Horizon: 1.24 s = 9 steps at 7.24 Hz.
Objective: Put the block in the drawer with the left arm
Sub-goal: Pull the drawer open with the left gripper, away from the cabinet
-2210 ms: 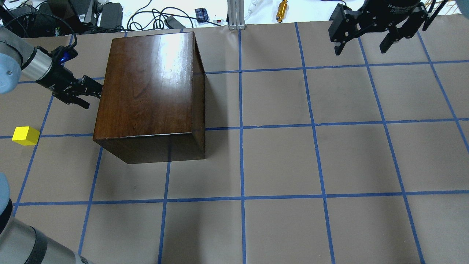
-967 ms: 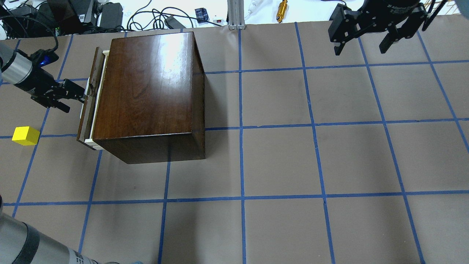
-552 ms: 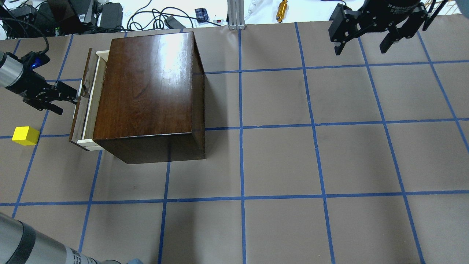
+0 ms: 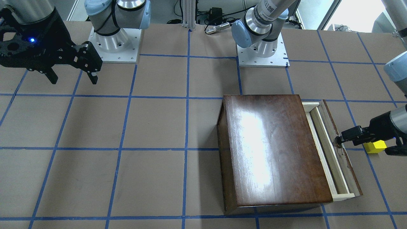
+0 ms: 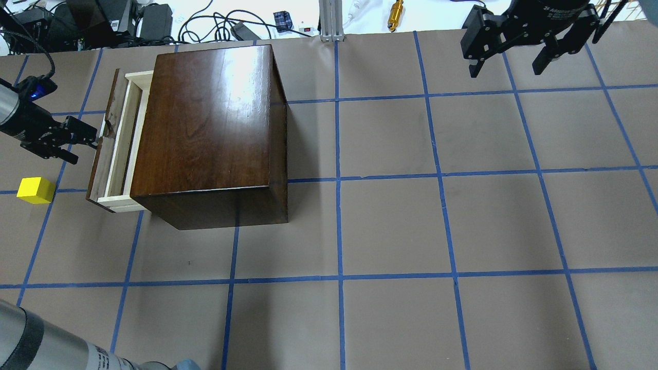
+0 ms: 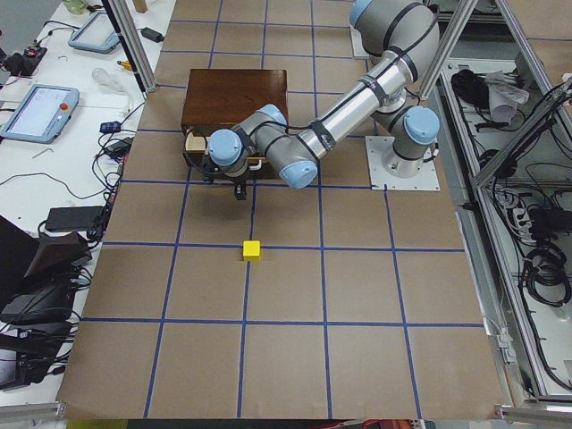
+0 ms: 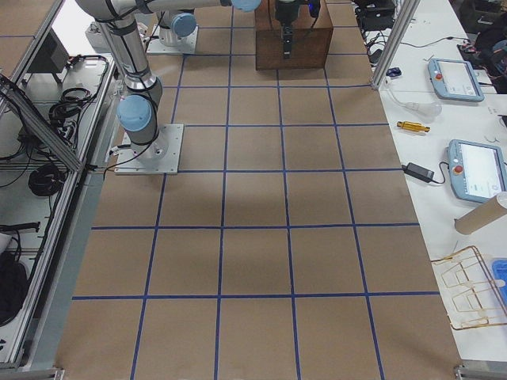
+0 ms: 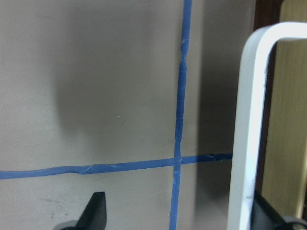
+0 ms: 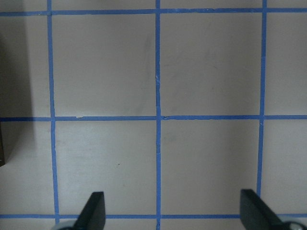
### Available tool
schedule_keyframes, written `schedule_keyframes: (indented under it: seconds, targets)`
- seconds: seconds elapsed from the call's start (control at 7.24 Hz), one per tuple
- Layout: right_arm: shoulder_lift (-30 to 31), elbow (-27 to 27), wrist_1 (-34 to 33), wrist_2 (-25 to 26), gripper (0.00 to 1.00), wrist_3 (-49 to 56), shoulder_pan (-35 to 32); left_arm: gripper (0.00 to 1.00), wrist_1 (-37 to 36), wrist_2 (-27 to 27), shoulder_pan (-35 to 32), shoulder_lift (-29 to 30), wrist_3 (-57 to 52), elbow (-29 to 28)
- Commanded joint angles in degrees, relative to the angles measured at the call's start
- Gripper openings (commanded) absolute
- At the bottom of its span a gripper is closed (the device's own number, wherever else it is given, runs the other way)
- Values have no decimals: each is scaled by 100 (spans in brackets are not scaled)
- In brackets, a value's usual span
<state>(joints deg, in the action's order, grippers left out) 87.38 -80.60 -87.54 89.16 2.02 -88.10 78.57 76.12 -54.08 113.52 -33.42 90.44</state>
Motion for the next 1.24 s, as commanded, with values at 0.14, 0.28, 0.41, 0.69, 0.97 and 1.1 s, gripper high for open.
schedule_keyframes:
  seconds: [0.14, 0.28, 0.41, 0.69, 0.97, 1.1]
  targets:
    - [-2, 0, 0, -4, 100, 0, -6, 100, 9, -1, 46, 47, -33, -88]
    - [7, 0, 0, -4, 100, 0, -6, 100, 9, -1, 151, 64, -33, -88]
    - [-2, 0, 0, -4, 100, 0, 3, 100, 9, -1, 170, 82, -42, -88]
    - [7, 0, 0, -4, 100, 0, -6, 100, 0, -1, 178, 100, -42, -97]
    - [7, 0, 0, -4, 100, 0, -6, 100, 0, -1, 187, 100, -34, -114]
    - [7, 0, 0, -4, 100, 0, -6, 100, 26, -1, 187, 100, -25, -193]
